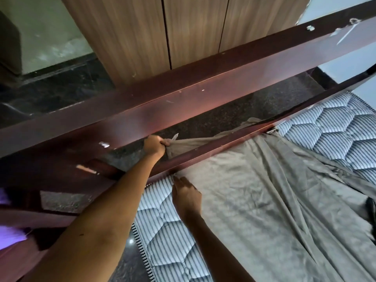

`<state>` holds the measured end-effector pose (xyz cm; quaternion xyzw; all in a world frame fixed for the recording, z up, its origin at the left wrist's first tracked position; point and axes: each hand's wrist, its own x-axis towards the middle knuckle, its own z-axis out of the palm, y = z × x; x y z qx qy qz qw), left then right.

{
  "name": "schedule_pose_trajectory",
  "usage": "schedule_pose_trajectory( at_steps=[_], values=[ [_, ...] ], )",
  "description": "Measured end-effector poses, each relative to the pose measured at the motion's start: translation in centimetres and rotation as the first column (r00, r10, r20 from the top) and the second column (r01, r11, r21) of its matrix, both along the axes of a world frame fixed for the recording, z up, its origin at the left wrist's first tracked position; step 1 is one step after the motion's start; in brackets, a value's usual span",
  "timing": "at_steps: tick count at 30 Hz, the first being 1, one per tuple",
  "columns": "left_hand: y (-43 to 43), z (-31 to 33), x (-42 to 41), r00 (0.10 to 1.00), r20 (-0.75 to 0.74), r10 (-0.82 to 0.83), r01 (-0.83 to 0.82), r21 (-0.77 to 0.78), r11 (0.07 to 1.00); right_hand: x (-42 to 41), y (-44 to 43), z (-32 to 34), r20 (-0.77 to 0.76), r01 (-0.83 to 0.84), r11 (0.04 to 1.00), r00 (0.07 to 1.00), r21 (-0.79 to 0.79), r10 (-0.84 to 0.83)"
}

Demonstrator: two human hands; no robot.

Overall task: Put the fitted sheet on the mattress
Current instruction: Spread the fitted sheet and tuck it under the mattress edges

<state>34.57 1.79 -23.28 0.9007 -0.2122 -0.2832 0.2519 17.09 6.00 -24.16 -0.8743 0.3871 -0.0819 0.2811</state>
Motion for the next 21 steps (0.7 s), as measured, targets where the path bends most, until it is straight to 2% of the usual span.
schedule_pose_trajectory(
  at_steps=[2,5,7,12,17,19,21],
  values=[
    [0.8,-0.3,0.3,0.992,0.036,0.121,-0.123,0.046,0.991,0.8,1.6,0.2,-0.005,-0.026,0.997,1.000,0.078,0.026],
    [1.9,-0.3,0.7,0.937,0.095,0.336,-0.347,0.142,0.927,2.4,3.8,0.4,-0.089,-0.137,0.965,0.983,0.224,0.161],
    [2.3,-0.1,0.7,0.915,0.114,0.387,-0.401,0.171,0.900,3.3,5.4,0.7,-0.118,-0.176,0.944,0.969,0.279,0.215],
    [3.4,-0.1,0.8,0.870,0.095,0.484,-0.493,0.144,0.858,4.3,7.1,1.2,-0.127,-0.157,0.921,0.969,0.356,0.214],
    [3.4,0.5,0.2,0.932,0.043,0.360,-0.361,0.202,0.910,3.7,6.6,1.6,-0.111,-0.171,0.906,0.967,0.386,0.230],
    [3.2,1.0,-0.4,0.969,0.118,0.218,-0.238,0.192,0.952,3.4,6.1,1.7,-0.094,-0.137,0.928,0.979,0.347,0.179],
    [3.5,1.2,-1.2,0.968,0.247,0.041,-0.068,0.104,0.992,2.7,5.9,1.8,-0.090,-0.104,0.943,0.986,0.315,0.138]
  ],
)
